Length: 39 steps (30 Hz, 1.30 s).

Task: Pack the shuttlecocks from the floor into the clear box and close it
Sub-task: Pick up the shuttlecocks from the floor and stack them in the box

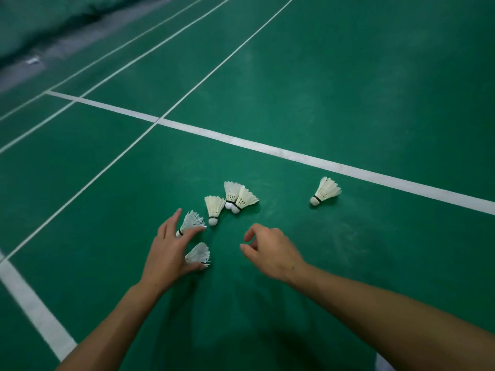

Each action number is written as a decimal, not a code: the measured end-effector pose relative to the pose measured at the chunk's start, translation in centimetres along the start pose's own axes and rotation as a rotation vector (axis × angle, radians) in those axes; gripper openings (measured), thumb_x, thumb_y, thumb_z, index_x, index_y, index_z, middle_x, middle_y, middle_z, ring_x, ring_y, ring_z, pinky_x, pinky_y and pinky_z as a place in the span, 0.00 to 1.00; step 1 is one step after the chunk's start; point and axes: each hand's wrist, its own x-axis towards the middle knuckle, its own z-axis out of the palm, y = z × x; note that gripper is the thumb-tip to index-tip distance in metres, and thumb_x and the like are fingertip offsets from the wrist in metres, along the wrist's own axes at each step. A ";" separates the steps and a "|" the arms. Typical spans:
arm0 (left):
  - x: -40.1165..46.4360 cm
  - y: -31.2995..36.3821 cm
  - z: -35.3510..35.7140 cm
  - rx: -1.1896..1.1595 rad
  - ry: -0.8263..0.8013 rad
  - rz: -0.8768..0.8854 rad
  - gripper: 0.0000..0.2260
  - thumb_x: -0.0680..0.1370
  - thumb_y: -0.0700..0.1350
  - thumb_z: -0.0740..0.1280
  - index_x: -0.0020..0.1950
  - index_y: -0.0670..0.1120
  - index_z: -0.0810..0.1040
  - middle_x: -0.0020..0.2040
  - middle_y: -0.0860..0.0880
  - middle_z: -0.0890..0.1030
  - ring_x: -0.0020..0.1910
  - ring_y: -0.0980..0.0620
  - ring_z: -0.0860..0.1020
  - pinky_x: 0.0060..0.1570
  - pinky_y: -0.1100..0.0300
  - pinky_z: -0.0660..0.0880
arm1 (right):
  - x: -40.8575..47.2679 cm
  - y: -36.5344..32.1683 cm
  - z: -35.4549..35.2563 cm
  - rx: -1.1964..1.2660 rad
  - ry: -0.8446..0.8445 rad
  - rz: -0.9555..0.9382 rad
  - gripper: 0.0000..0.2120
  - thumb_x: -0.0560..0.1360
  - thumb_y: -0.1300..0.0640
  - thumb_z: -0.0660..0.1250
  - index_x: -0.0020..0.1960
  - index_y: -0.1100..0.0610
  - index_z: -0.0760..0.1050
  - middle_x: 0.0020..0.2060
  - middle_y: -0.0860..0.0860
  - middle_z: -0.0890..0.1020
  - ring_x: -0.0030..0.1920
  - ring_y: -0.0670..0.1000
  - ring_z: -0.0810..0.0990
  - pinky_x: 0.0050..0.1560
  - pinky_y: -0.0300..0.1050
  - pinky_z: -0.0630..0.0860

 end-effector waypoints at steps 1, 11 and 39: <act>0.8 -0.4 -0.3 0.064 -0.030 0.056 0.41 0.58 0.64 0.84 0.70 0.60 0.77 0.84 0.41 0.55 0.79 0.34 0.60 0.73 0.37 0.68 | 0.8 -0.3 0.2 0.005 -0.005 -0.006 0.13 0.80 0.43 0.67 0.60 0.49 0.76 0.52 0.47 0.87 0.54 0.56 0.84 0.57 0.53 0.80; 7.1 -1.3 -1.5 0.367 -0.314 0.363 0.18 0.72 0.60 0.77 0.60 0.58 0.83 0.77 0.50 0.70 0.77 0.46 0.64 0.71 0.51 0.71 | 7.0 0.9 0.2 -0.006 -0.014 0.002 0.10 0.79 0.44 0.66 0.57 0.47 0.76 0.52 0.49 0.86 0.54 0.57 0.83 0.56 0.54 0.80; 2.1 3.6 -2.1 -0.298 -0.005 0.247 0.13 0.70 0.54 0.81 0.42 0.50 0.80 0.62 0.52 0.77 0.53 0.54 0.79 0.50 0.54 0.80 | 3.1 0.4 -3.1 -0.065 0.099 -0.295 0.06 0.78 0.55 0.72 0.51 0.45 0.85 0.49 0.42 0.85 0.48 0.45 0.80 0.53 0.50 0.81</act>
